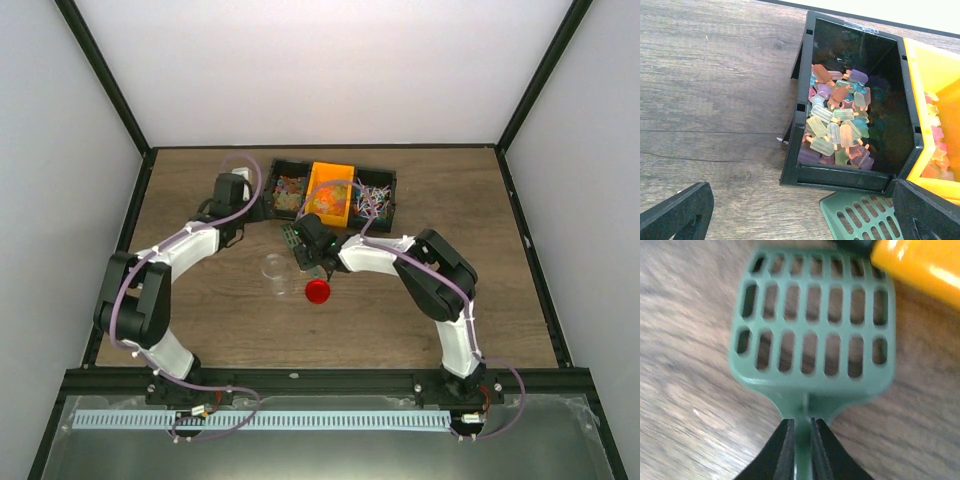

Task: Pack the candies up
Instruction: Pick up the spatula from the center of the board.

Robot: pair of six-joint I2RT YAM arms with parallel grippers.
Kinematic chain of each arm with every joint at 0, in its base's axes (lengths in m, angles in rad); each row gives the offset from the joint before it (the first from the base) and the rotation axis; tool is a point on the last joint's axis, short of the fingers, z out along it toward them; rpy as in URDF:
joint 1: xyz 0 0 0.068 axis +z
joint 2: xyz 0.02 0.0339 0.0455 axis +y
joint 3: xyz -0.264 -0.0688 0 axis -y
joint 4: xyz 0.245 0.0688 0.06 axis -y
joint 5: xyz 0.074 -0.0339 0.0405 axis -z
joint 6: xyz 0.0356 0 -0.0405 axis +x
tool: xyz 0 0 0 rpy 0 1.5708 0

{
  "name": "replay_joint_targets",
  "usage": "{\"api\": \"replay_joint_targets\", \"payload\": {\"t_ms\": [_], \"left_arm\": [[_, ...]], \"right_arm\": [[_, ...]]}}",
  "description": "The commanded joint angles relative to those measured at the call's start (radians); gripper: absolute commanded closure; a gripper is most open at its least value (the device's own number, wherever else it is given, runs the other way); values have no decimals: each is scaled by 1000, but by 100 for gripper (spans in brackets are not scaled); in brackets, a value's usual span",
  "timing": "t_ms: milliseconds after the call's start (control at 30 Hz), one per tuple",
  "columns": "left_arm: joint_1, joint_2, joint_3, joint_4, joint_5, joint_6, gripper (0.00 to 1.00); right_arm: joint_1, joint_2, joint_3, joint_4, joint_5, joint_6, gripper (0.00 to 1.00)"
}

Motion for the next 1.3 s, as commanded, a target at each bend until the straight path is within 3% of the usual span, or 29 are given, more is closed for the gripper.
{"api": "replay_joint_targets", "payload": {"t_ms": [0,200,467,800,1000,1167,1267], "left_arm": [[6,-26,-23,32,26,1,0],[6,-20,-34,55,43,-13,0],[6,-22,-44,65,60,-19,0],[6,-32,-48,85,106,3,0],[6,-23,-51,99,141,-8,0],[6,-33,-65,104,149,-7,0],[6,-38,-71,108,153,-6,0]], "right_arm": [[-7,-17,-90,-60,24,-3,91],[-23,-114,-229,-47,33,-11,89],[-23,-172,-247,-79,24,-24,85],[-25,-341,-421,-76,31,13,83],[-24,-413,-372,-77,36,-20,64],[-28,-412,-328,-49,21,-73,28],[-38,-371,-317,5,2,-129,11]]}}
